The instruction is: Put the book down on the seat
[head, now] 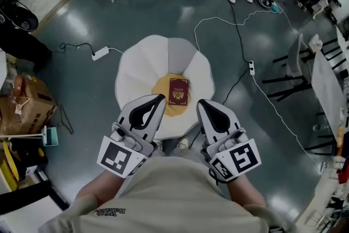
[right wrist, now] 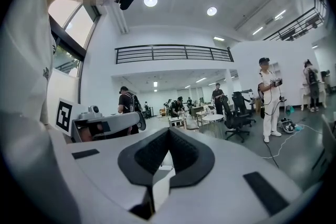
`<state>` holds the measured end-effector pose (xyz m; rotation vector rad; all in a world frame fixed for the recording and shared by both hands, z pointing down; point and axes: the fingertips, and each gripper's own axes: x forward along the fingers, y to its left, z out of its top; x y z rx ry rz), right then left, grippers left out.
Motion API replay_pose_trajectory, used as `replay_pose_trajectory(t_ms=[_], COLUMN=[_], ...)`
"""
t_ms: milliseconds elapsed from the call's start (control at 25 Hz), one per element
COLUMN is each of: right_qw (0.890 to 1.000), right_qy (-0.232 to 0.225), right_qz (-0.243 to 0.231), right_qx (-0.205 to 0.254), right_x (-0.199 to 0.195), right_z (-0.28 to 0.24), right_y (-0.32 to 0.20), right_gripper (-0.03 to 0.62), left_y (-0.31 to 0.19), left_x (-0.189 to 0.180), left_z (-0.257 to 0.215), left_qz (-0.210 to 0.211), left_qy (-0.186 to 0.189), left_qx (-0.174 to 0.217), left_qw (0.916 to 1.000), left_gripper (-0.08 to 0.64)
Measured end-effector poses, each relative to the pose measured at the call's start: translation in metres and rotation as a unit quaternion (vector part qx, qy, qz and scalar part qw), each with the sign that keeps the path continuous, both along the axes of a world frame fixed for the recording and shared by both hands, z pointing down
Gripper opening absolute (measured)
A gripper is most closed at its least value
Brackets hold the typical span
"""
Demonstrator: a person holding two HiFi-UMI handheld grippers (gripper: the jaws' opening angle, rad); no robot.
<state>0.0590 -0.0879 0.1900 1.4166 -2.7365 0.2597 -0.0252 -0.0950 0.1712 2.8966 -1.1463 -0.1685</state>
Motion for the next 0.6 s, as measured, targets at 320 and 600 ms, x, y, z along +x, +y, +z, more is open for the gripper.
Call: replay_pose_trajectory(t_ms=[320,600], right_qw=[1.0,1.0], right_qy=[-0.001,-0.001], right_qz=[-0.005,0.001], right_qx=[0.004,0.001], right_x=[0.0007,0.0068], right_z=[-0.0032,0.0007], right_y=[-0.0026,-0.0092], right_gripper=[0.002,0.002], left_y=[-0.0028,-0.0051], left_x=[0.0036,0.0062], left_z=[-0.001,0.005], left_qz=[-0.001,0.0], left_qy=[-0.005,0.008], left_qx=[-0.002,-0.028], left_qw=[1.0,0.9996], left_gripper=[0.004,0.004])
